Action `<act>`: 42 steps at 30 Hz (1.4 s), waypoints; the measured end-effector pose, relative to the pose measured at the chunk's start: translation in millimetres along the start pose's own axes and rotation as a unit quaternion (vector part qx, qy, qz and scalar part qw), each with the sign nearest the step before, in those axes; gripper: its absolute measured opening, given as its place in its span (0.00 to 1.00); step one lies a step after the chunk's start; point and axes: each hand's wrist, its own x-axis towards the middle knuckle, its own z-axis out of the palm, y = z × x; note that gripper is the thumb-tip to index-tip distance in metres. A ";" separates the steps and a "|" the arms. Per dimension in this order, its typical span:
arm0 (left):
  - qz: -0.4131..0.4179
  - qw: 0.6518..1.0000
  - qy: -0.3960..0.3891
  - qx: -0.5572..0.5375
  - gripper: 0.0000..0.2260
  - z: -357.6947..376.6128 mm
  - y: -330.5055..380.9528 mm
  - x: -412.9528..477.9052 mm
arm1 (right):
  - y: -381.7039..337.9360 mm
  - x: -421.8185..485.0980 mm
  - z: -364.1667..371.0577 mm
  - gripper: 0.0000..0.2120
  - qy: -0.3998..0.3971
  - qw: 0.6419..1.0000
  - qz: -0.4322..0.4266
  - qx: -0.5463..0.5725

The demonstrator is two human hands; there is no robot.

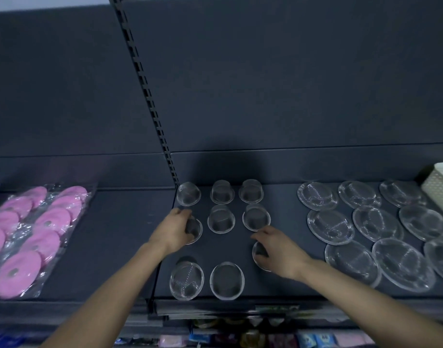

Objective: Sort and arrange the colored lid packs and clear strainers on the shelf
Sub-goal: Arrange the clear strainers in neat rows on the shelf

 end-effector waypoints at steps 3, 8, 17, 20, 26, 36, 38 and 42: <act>-0.012 1.000 0.007 0.005 0.24 -0.9 -0.8 9.4 | 0.2 -0.3 1.7 0.19 0.003 1.000 0.004 -0.003; -0.031 0.999 0.014 0.005 0.21 -5.0 -2.2 16.1 | -0.2 -3.0 5.9 0.14 0.024 1.000 0.010 -0.004; 0.071 0.991 0.097 -0.052 0.24 -4.4 -3.5 -9.4 | -14.3 -14.2 4.3 0.21 0.126 0.986 -0.079 -0.069; 0.139 0.986 0.070 -0.059 0.16 -7.1 -1.3 -27.8 | -37.5 -21.2 3.7 0.26 0.091 0.987 -0.129 -0.009; 0.133 0.978 -0.163 -0.001 0.22 -12.4 0.6 -56.6 | -62.2 -15.4 27.4 0.32 -0.035 0.994 -0.103 -0.022; 0.101 0.990 -0.095 -0.034 0.21 1.9 -13.5 -57.0 | -67.0 1.1 27.4 0.35 -0.020 0.999 -0.033 -0.005; 0.096 0.991 -0.084 -0.039 0.22 2.6 -14.6 -55.8 | -68.7 1.8 28.8 0.35 -0.017 1.000 -0.026 -0.002; 0.085 0.993 -0.063 -0.045 0.22 6.7 -16.7 -54.4 | -72.0 3.7 31.7 0.35 -0.002 1.000 -0.015 0.000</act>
